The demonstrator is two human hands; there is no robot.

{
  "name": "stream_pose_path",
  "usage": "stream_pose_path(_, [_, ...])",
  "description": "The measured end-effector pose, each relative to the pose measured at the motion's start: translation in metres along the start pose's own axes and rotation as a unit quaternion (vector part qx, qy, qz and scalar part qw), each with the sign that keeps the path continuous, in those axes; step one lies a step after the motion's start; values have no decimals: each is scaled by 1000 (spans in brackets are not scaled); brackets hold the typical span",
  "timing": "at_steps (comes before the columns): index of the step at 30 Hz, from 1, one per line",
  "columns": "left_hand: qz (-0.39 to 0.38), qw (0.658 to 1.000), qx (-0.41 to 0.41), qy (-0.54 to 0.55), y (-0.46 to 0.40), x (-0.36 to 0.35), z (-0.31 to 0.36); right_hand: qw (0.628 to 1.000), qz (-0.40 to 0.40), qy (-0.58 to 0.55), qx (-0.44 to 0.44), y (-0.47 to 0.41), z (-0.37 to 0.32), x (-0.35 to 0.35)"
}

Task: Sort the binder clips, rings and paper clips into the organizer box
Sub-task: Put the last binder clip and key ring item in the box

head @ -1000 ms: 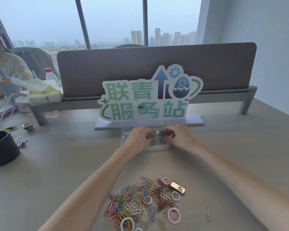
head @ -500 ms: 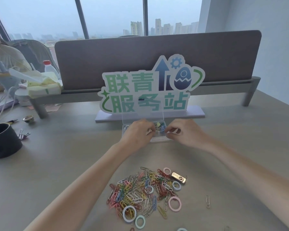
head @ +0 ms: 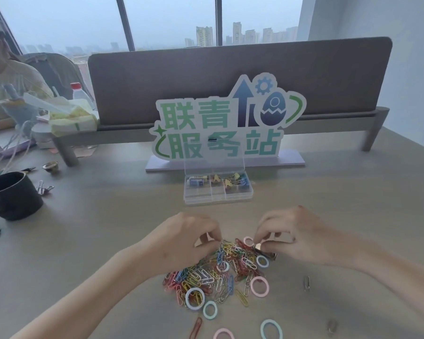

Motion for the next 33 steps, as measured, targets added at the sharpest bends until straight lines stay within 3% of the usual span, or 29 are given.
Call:
stream_pose_path(10, [5,1000,3,8,13,-9,-10,993,-65,78,-64,4,15,-22])
stream_pose_path(22, [53,997,-2,64,9,0,-13,993,-18,48,-109,1,19,-17])
stream_pose_path(27, [57,996,-7,70,7,2,-10,985,16,-123,-124,0,24,1])
stream_pose_path(33, [59,996,-5,66,8,3,-11,922,1,-353,-158,1,35,4])
Point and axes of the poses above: each hand's wrist, its own y-axis away from the middle knuckle, its own x-axis out of the back of the hand, z = x × y, the point moved 8 cm from there along -y, towards the middle knuckle, and after that the axes turned 8 degrees about y, right-handed, at the moved point
